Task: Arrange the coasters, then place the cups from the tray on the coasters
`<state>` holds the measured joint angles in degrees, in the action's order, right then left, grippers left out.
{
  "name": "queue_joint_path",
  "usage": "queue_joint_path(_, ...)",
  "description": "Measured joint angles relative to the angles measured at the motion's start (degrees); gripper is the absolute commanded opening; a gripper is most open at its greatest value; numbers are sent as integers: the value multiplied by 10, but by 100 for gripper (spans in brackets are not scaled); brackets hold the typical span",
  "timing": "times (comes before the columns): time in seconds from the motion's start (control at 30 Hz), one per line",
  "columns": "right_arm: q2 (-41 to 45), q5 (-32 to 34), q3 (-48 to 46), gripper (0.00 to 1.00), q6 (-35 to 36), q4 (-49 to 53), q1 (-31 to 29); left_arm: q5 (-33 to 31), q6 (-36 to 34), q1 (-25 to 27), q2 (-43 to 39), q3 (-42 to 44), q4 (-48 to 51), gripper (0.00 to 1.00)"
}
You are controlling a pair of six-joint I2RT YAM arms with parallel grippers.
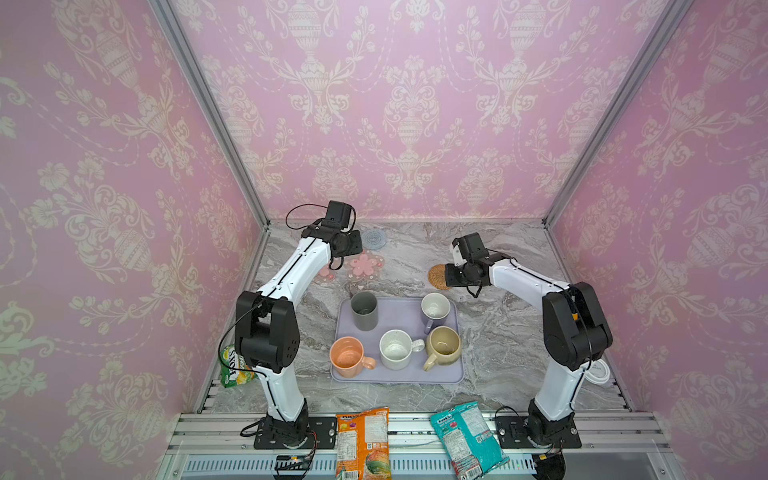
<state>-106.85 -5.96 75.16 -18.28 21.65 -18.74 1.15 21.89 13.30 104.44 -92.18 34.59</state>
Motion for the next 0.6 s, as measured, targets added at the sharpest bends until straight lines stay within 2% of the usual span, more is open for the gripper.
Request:
queue_joint_path(0.3, -79, 9, 66, 7, 0, -3, 0, 0, 0, 0, -36, 78, -2, 37)
queue_joint_path(0.6, -167, 13, 146, 6, -20, 13, 0, -1, 0, 0, -58, 88, -3, 38)
